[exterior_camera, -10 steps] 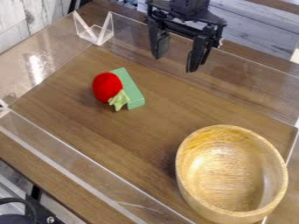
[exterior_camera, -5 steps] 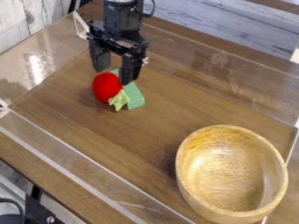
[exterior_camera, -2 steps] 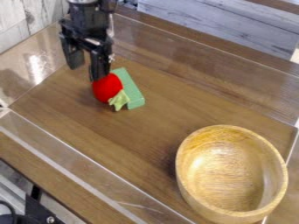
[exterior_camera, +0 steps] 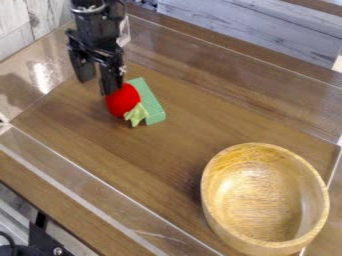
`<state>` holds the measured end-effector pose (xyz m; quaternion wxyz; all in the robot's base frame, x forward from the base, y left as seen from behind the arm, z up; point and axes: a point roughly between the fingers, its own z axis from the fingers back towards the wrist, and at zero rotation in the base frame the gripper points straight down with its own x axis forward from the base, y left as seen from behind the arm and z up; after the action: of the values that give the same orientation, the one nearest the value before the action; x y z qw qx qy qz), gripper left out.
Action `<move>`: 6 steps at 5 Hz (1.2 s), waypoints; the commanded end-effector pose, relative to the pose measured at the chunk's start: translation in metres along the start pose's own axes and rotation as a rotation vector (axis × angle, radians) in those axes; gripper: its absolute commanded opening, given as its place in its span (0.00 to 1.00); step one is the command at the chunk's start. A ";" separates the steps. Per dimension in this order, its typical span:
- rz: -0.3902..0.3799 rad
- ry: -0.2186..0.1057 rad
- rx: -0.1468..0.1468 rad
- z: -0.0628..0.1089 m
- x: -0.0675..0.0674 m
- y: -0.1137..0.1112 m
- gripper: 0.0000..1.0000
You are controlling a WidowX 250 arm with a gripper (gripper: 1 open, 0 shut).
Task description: Move the red object to the right side of the table
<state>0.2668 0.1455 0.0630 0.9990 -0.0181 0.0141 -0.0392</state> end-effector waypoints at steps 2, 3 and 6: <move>0.002 -0.070 -0.003 0.005 0.015 0.002 1.00; 0.003 -0.077 -0.025 0.003 0.018 -0.002 1.00; 0.012 -0.096 -0.064 0.002 0.024 0.002 1.00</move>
<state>0.2848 0.1398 0.0515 0.9973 -0.0630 -0.0105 -0.0350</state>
